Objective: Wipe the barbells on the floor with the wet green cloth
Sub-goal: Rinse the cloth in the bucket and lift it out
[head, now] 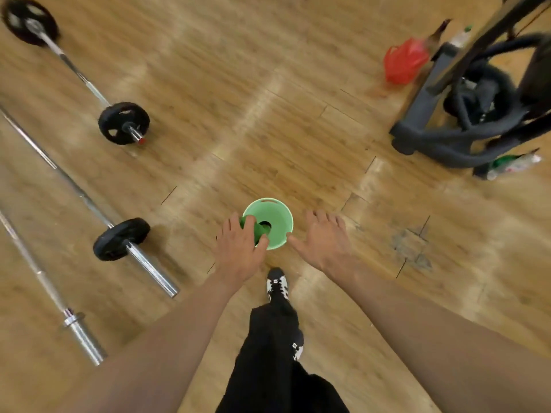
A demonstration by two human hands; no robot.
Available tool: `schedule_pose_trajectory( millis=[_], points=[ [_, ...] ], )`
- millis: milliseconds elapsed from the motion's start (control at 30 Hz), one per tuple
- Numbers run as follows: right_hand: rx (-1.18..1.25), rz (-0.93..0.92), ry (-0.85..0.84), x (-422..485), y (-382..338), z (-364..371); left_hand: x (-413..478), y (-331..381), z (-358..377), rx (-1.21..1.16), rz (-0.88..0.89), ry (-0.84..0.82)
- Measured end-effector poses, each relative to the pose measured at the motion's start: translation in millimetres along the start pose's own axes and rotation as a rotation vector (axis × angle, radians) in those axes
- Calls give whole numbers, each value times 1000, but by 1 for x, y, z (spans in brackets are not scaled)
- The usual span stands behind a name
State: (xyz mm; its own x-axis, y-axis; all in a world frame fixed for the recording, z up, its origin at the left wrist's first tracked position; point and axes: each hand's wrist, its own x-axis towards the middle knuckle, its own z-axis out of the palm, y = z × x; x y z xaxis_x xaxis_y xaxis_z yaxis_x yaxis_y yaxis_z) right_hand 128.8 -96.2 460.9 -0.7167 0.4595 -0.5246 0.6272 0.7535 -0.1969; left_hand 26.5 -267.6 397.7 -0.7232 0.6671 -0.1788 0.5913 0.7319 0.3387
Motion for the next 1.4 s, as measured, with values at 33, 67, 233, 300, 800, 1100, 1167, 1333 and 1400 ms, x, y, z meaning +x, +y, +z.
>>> schedule_pose_trajectory(
  millis=[33, 67, 233, 300, 800, 1100, 1167, 1333, 1400],
  points=[
    [-27, -31, -20, 17, -3, -9, 9, -3, 1, -16, -16, -27],
    [-54, -60, -34, 34, -6, -17, 18, -7, 2, -24, -22, -50],
    [-126, -208, -107, 124, -31, -45, 79, -15, 4, -52, -87, -80],
    [-128, -261, -160, 155, -42, -48, 100, -17, 3, -48, -79, -94],
    [174, -644, -668, 276, -66, -11, 126, 26, 66, -727, -856, 408],
    [57, -567, -738, 291, -39, 53, 115, 98, 179, -877, -1323, 738],
    [49, -550, -683, 291, -39, 73, 111, 103, 196, -925, -1429, 815],
    [60, -711, -605, 294, -34, 125, 99, 99, 240, -1084, -1385, 944],
    [44, -757, -668, 305, -30, 143, 97, 94, 255, -1263, -1337, 1023]
  ],
)
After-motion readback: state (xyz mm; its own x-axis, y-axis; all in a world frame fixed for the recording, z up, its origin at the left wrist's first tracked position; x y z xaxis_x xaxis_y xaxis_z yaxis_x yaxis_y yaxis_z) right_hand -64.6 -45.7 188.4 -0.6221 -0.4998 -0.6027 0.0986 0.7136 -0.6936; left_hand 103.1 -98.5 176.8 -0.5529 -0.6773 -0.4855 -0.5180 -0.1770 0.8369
